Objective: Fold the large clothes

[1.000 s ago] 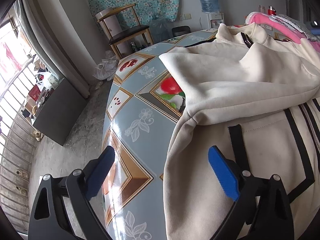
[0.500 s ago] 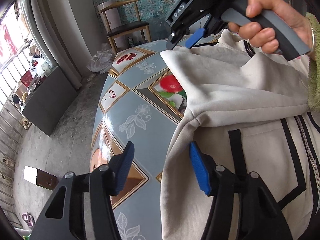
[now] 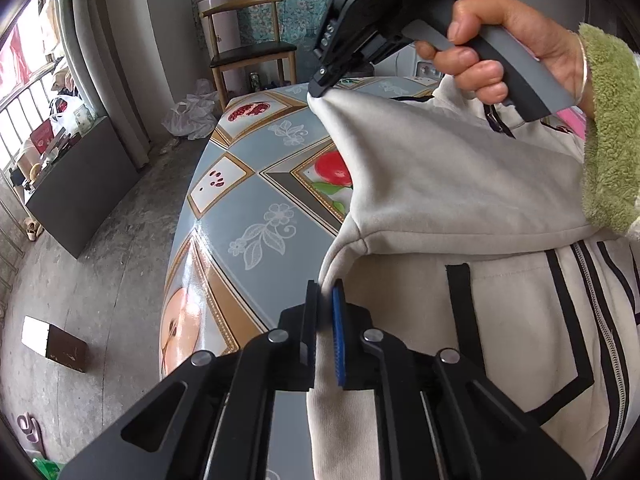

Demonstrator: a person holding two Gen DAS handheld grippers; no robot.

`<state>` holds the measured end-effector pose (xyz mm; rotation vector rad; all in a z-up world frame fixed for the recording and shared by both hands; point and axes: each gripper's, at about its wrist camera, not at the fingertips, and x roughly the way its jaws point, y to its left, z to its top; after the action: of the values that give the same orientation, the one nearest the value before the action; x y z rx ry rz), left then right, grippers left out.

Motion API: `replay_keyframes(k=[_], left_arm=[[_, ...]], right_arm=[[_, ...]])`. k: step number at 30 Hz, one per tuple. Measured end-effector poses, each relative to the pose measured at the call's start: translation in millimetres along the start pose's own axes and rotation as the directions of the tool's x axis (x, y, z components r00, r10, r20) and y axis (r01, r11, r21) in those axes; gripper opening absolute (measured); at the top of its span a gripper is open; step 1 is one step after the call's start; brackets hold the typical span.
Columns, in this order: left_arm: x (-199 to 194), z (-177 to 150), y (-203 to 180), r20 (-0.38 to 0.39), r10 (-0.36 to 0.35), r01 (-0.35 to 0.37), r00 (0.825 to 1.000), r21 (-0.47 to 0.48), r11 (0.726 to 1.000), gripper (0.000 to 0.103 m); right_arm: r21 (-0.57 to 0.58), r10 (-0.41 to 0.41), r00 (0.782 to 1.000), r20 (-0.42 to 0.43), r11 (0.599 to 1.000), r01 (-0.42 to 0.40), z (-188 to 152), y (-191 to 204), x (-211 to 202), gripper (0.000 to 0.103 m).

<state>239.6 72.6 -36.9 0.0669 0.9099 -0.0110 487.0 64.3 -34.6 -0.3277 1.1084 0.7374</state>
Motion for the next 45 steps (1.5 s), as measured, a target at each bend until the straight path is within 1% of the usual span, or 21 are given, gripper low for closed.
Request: replay_keyframes(k=[3, 6, 8, 9, 10, 13, 15, 17, 19, 21, 23, 24, 27, 29, 34, 36, 40, 41, 42, 43, 45], left_arm=[[4.5, -1.4, -0.7, -0.019, 0.011, -0.010, 1.000, 0.001, 1.000, 0.007], [5.5, -0.1, 3.7, -0.032, -0.002, 0.001, 0.999, -0.019, 1.000, 0.007], [5.4, 0.8, 5.7, -0.036, -0.008, 0.007, 0.999, -0.019, 1.000, 0.008], [5.5, 0.7, 6.2, -0.036, -0.010, 0.010, 0.999, -0.017, 1.000, 0.008], [5.9, 0.4, 6.9, -0.036, -0.011, 0.011, 0.999, -0.016, 1.000, 0.008], [7.2, 0.3, 9.5, -0.039, -0.018, 0.017, 0.999, -0.022, 1.000, 0.008], [7.7, 0.6, 10.5, -0.042, -0.025, 0.024, 0.999, -0.029, 0.999, 0.008], [8.1, 1.0, 11.4, -0.045, -0.028, 0.026, 0.999, -0.033, 0.999, 0.009], [9.0, 1.3, 11.8, -0.047, -0.027, 0.025, 0.999, -0.035, 0.999, 0.009], [11.0, 1.3, 11.9, -0.051, -0.023, 0.021, 0.998, -0.035, 0.999, 0.009], [11.2, 1.3, 11.4, -0.054, -0.018, 0.016, 0.998, -0.034, 0.999, 0.009], [11.5, 1.4, 10.9, -0.057, -0.014, 0.012, 0.998, -0.033, 0.999, 0.010], [12.2, 1.8, 9.1, -0.063, -0.001, 0.000, 0.998, -0.027, 1.000, 0.010], [12.9, 1.5, 7.7, -0.064, 0.009, -0.011, 0.998, -0.020, 1.000, 0.010], [12.1, 1.3, 6.2, -0.066, 0.025, -0.025, 0.998, -0.012, 1.000, 0.010], [12.1, 1.5, 5.9, -0.067, 0.028, -0.029, 0.997, -0.012, 1.000, 0.010], [12.4, 1.7, 5.5, -0.067, 0.032, -0.033, 0.997, -0.011, 0.999, 0.010], [12.3, 2.0, 5.3, -0.066, 0.031, -0.032, 0.997, -0.011, 0.999, 0.010], [12.0, 1.9, 5.2, -0.065, 0.031, -0.032, 0.997, -0.011, 0.999, 0.010], [11.9, 2.0, 5.0, -0.064, 0.032, -0.032, 0.997, -0.011, 0.999, 0.010], [11.5, 1.6, 5.0, -0.063, 0.033, -0.033, 0.997, -0.009, 0.999, 0.010]], right_arm=[[-0.044, -0.043, 0.999, -0.016, 0.998, 0.042, -4.2, 10.2, 24.4, 0.002], [-0.031, -0.050, 0.999, -0.006, 0.998, 0.049, -12.0, 4.5, 19.1, 0.009], [0.028, -0.028, 0.998, 0.055, 0.999, 0.026, -22.2, -15.1, -20.4, 0.028], [0.060, -0.023, 0.994, 0.105, 0.998, 0.017, -29.3, -26.2, -44.9, 0.045], [0.101, -0.028, 0.986, 0.162, 0.995, 0.012, -41.9, -41.0, -74.7, 0.057], [0.261, -0.085, 0.960, 0.267, 0.965, 0.012, -99.2, -96.7, -154.9, 0.063], [0.405, -0.166, 0.952, 0.259, 0.913, 0.049, -151.5, -139.5, -194.2, 0.063], [0.527, -0.242, 0.947, 0.209, 0.844, 0.099, -206.2, -176.4, -218.9, 0.063], [0.648, -0.295, 0.946, 0.133, 0.748, 0.143, -264.0, -211.1, -232.5, 0.065], [0.739, -0.282, 0.956, 0.081, 0.660, 0.132, -319.5, -235.6, -232.1, 0.062], [0.787, -0.252, 0.967, 0.046, 0.605, 0.120, -358.4, -246.2, -222.8, 0.058], [0.796, -0.241, 0.970, 0.037, 0.593, 0.117, -370.5, -248.5, -216.7, 0.056], [0.808, -0.212, 0.977, 0.031, 0.581, 0.101, -386.7, -245.1, -197.6, 0.053], [0.810, -0.205, 0.978, 0.043, 0.580, 0.086, -383.9, -242.7, -188.3, 0.053], [0.777, -0.252, 0.966, 0.058, 0.619, 0.115, -370.3, -228.3, -199.8, 0.041], [0.760, -0.251, 0.964, 0.092, 0.643, 0.095, -364.1, -219.4, -209.0, 0.041], [0.733, -0.225, 0.974, 0.020, 0.666, 0.139, -359.6, -211.1, -192.3, 0.040], [0.731, -0.214, 0.977, -0.009, 0.665, 0.153, -360.8, -211.4, -183.8, 0.036], [0.722, -0.200, 0.979, -0.029, 0.673, 0.159, -360.9, -210.7, -174.8, 0.012], [0.708, -0.201, 0.978, -0.045, 0.685, 0.174, -358.8, -207.2, -168.1, 0.005], [0.667, -0.260, 0.965, -0.041, 0.711, 0.220, -350.2, -197.3, -172.9, 0.004]])
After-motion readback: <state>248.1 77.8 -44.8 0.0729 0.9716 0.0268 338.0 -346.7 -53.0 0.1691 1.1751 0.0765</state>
